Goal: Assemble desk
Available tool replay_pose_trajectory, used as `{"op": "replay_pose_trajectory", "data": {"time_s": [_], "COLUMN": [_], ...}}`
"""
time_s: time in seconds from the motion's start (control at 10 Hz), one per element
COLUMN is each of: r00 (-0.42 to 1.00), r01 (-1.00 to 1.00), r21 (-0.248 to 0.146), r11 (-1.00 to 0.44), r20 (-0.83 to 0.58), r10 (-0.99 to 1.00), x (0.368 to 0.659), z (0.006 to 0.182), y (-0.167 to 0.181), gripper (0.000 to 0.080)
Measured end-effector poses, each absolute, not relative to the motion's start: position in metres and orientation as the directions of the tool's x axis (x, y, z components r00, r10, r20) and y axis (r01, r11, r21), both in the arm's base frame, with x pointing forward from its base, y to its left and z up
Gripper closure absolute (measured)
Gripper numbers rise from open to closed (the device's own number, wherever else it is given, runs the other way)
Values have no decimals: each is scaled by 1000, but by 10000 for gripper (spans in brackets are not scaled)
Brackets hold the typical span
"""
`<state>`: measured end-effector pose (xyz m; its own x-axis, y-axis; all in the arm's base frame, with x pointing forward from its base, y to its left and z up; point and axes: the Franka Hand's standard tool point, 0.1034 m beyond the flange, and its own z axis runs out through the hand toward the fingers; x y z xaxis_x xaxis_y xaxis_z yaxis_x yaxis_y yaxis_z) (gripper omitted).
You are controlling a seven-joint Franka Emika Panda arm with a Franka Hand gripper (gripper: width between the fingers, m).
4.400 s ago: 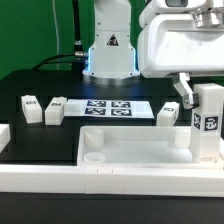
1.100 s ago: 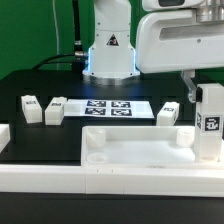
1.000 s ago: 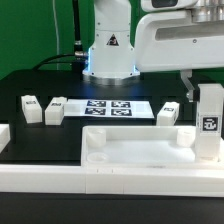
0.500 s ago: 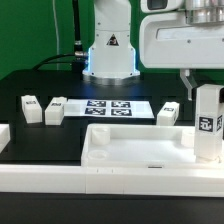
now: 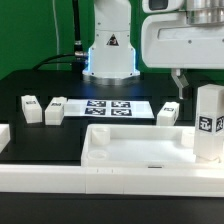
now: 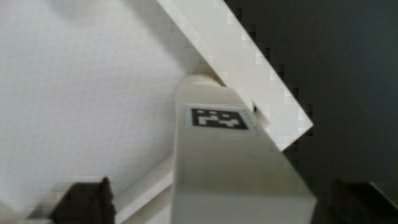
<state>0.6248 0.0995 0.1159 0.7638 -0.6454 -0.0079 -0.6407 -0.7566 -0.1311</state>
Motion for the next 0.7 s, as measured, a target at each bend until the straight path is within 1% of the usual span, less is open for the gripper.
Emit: {"op": "replay_pose_trajectory", "data": {"time_s": [0.1,0.3,0.5,0.7], "r00": [832,940,986,997], "r01": [-550,-333,-151,40], "r21": [-130,-121,-110,-97], "r11": [-825,-935,-982,-994], "r20": [7,39,57,75], "r10": [-555,-339,-158,33], "x": [625,624,623,623], "z": [116,116,115,113], "y": [100,104,106,105], "gripper": [161,152,151,151]}}
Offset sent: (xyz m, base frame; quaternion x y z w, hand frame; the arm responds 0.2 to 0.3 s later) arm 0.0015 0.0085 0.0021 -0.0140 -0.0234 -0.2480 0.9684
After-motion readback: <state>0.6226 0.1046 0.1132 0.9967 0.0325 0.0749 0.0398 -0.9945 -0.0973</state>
